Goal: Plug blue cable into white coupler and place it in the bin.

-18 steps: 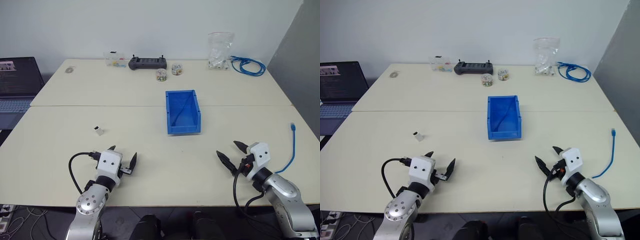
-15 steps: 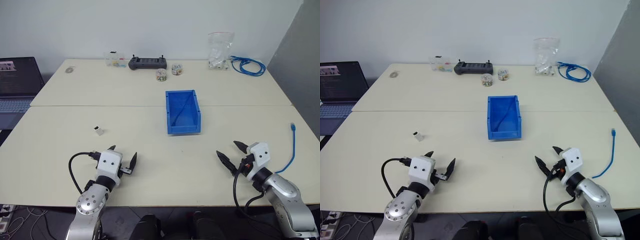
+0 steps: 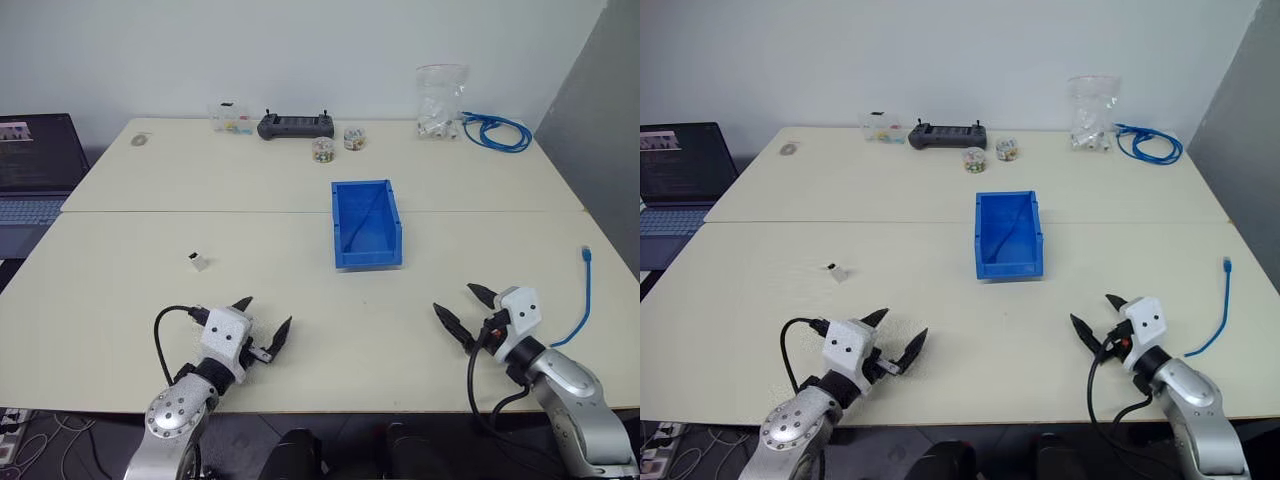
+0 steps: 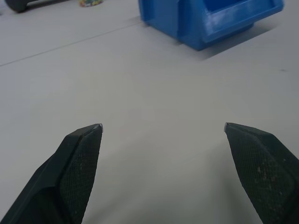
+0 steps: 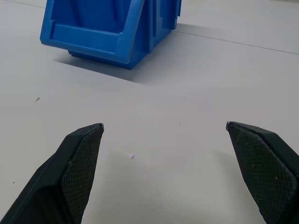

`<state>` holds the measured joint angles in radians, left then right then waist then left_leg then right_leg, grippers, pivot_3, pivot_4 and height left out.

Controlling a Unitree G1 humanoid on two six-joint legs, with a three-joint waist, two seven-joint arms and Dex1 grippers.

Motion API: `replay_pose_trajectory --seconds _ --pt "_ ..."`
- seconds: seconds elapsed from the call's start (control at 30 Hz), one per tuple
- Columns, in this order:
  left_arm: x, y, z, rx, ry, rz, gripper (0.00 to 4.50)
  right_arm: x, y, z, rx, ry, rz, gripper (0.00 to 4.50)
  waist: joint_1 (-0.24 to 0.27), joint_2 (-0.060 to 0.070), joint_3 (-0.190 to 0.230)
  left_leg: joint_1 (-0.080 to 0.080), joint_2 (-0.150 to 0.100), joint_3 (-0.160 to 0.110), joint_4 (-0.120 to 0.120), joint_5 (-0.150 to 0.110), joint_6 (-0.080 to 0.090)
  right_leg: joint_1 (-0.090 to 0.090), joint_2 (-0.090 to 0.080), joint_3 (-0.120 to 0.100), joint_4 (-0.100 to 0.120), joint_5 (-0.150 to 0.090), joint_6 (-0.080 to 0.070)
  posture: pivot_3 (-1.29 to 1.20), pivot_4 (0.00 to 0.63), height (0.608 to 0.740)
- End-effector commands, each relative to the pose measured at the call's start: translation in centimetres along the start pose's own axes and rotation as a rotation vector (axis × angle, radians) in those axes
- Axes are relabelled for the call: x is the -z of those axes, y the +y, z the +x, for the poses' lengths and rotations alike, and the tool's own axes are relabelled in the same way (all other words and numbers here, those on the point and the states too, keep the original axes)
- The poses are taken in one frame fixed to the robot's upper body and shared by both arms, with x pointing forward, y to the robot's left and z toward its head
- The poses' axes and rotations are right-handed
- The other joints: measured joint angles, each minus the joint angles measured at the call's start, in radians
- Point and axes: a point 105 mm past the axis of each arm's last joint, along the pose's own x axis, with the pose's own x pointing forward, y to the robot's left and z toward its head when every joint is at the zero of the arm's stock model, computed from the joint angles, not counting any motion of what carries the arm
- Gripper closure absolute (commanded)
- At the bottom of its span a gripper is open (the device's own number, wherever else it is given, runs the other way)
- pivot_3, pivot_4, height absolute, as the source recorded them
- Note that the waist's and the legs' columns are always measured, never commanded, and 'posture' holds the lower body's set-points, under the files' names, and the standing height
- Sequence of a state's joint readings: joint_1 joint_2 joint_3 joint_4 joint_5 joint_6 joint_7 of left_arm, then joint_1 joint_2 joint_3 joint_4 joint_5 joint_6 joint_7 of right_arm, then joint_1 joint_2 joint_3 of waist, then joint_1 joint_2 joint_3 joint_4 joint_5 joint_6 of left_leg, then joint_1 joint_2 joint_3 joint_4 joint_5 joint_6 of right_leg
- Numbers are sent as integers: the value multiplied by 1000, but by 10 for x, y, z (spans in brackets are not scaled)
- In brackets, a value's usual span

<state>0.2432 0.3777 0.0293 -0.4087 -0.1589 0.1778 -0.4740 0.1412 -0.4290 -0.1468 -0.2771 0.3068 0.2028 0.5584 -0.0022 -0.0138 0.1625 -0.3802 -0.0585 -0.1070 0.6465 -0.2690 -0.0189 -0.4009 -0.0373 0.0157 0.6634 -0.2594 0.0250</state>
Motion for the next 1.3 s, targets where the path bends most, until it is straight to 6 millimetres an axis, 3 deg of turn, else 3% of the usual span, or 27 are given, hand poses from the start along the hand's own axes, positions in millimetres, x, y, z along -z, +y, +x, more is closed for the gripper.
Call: replay_pose_trajectory --seconds 0.03,0.3,0.43,0.6,0.8,1.23,1.3 --pt "-36 0 15 104 -97 58 123 -31 -13 -6 69 -109 -28 8 0 0 0 0 0 0 0 0 0 0 0 0 0 0 0 0 150 740" --pt "-95 -17 61 419 -128 192 123 -50 -68 -25 304 -99 -62 8 -1 0 0 0 -1 1 0 0 0 0 1 0 1 1 -2 0 150 740" --pt "-117 -35 65 550 -149 165 123 -52 -86 -37 373 -52 -50 8 -7 0 0 0 0 3 0 0 0 0 1 1 1 1 -2 0 150 740" --pt "-123 -61 58 755 -128 151 123 -43 -117 -60 514 33 -16 8 -7 0 0 0 0 3 0 0 0 -1 1 2 2 1 -2 0 150 740" --pt "-125 -69 60 815 -107 182 123 -19 -138 -74 622 173 63 8 -7 0 0 0 0 3 0 0 0 0 1 2 2 1 -2 0 150 740" --pt "-124 -70 66 807 -111 224 123 9 -192 -63 682 288 205 8 -15 1 0 1 0 7 0 1 1 0 1 2 2 1 -2 0 150 740" --pt "-125 -70 66 802 -112 221 0 10 -197 -61 677 299 209 392 -17 1 0 1 0 9 0 1 2 0 1 3 2 2 -2 0 150 740"
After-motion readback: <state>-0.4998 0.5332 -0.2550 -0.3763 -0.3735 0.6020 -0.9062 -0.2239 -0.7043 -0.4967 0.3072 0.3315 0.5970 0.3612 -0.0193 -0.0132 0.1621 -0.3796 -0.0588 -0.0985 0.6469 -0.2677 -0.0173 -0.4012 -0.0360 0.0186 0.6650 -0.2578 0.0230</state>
